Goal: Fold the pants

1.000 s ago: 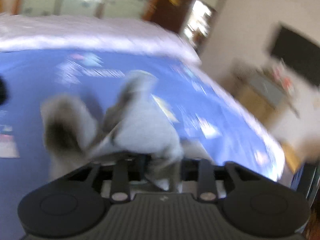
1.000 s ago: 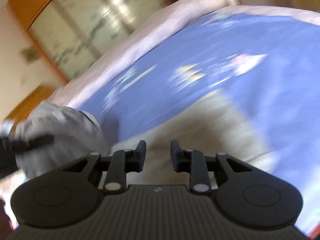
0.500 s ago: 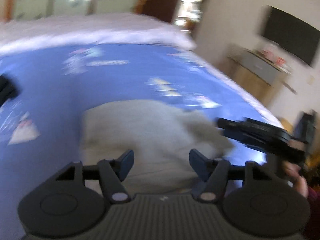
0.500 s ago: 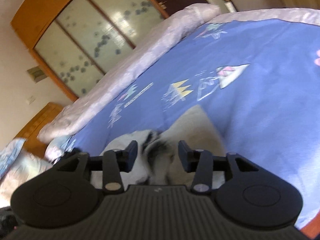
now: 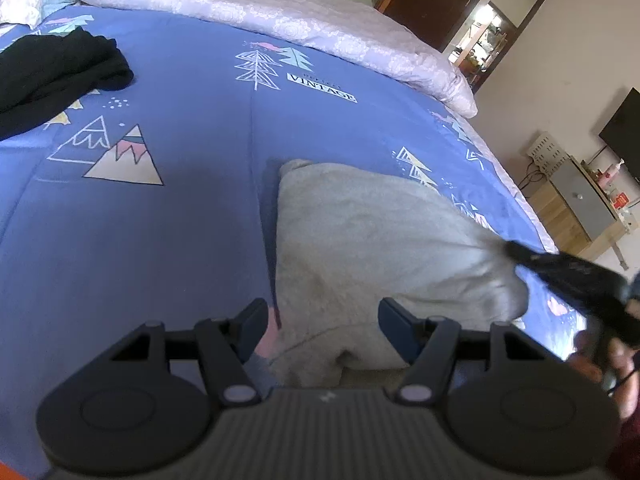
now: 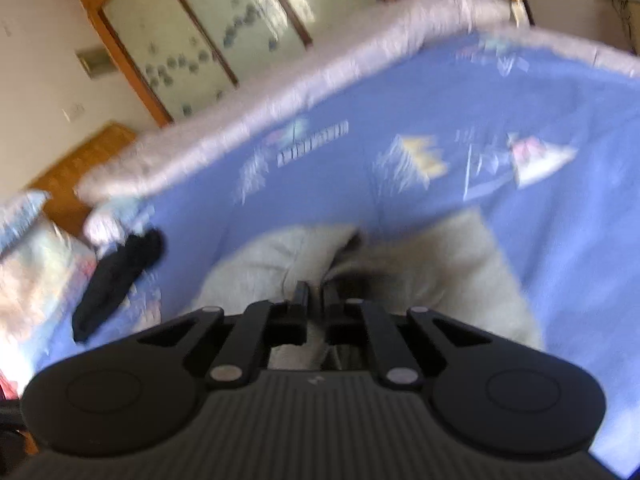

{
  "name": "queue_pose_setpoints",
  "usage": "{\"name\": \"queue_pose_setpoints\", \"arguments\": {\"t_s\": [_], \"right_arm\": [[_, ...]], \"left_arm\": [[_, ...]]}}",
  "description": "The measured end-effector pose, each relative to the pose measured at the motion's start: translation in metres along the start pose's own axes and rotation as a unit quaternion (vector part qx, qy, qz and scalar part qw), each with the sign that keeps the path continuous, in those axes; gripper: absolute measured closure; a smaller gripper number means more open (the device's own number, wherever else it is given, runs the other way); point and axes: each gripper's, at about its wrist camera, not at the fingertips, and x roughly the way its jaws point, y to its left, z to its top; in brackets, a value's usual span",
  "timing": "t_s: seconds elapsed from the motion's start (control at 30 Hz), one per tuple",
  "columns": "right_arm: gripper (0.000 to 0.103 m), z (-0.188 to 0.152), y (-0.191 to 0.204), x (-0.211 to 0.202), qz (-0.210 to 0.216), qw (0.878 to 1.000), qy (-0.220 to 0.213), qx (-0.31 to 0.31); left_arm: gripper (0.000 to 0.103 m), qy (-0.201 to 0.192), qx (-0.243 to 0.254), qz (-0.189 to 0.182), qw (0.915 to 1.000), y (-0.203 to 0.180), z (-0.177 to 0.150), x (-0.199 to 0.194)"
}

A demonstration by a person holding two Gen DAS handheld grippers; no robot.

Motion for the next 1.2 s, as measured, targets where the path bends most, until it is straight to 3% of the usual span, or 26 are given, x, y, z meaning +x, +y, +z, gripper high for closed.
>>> {"name": "queue_pose_setpoints", "arguments": {"t_s": [0.1, 0.17, 0.3, 0.33, 0.4, 0.43, 0.53, 0.6, 0.63, 0.7, 0.77, 0.93, 1.03, 1.13, 1.2], "right_arm": [[0.101, 0.010, -0.024, -0.017, -0.043, 0.999, -0.025, 0.007], [0.101, 0.010, -0.043, -0.015, -0.078, 0.997, -0.016, 0.025], [0.091, -0.002, -0.060, -0.018, -0.031, 0.996, -0.017, 0.084], [0.085, -0.003, -0.057, -0.017, -0.018, 0.997, -0.013, 0.079], [0.049, -0.007, -0.044, -0.009, -0.005, 0.998, -0.002, 0.056], [0.046, -0.009, -0.039, -0.002, -0.005, 0.999, 0.007, 0.043], [0.048, -0.018, -0.023, 0.028, 0.009, 0.999, 0.049, 0.022], [0.071, -0.026, -0.019, 0.047, 0.015, 0.996, 0.091, 0.020], [0.074, -0.028, -0.018, 0.053, 0.011, 0.994, 0.104, 0.022], [0.087, -0.021, -0.017, 0.045, 0.029, 0.994, 0.097, 0.028], [0.088, -0.004, -0.019, 0.026, 0.046, 0.996, 0.071, 0.034], [0.088, 0.032, -0.025, -0.014, 0.034, 0.999, 0.010, 0.017], [0.087, 0.033, -0.044, -0.010, -0.003, 1.000, 0.018, 0.015], [0.065, 0.013, -0.072, 0.017, -0.049, 0.995, 0.068, 0.056], [0.049, 0.000, -0.084, 0.017, -0.062, 0.992, 0.070, 0.080]], "left_arm": [[0.038, 0.010, -0.004, -0.009, 0.9999, -0.003, 0.001, 0.008], [0.035, 0.019, -0.003, -0.010, 0.9998, -0.006, 0.001, 0.019], [0.035, 0.042, -0.027, -0.011, 0.9987, -0.007, 0.001, 0.036], [0.034, 0.042, -0.025, -0.010, 0.9987, -0.008, -0.001, 0.037], [0.033, 0.041, -0.016, -0.003, 0.9990, -0.010, -0.003, 0.037], [0.032, 0.044, -0.017, 0.000, 0.9989, -0.009, -0.004, 0.037], [0.032, 0.048, -0.027, 0.006, 0.9984, -0.005, -0.006, 0.036], [0.032, 0.054, -0.032, 0.011, 0.9980, -0.001, -0.007, 0.036], [0.032, 0.056, -0.033, 0.013, 0.9978, 0.000, -0.006, 0.036], [0.032, 0.056, -0.033, 0.013, 0.9978, -0.001, -0.006, 0.035], [0.032, 0.057, -0.029, 0.006, 0.9980, -0.005, -0.004, 0.033], [0.031, 0.051, -0.001, -0.026, 0.9983, -0.026, 0.000, 0.033], [0.028, 0.057, 0.007, -0.031, 0.9979, -0.032, -0.001, 0.039], [0.028, 0.081, 0.004, -0.022, 0.9965, -0.032, -0.004, 0.055], [0.028, 0.110, 0.003, -0.005, 0.9939, -0.029, -0.008, 0.068]]}}
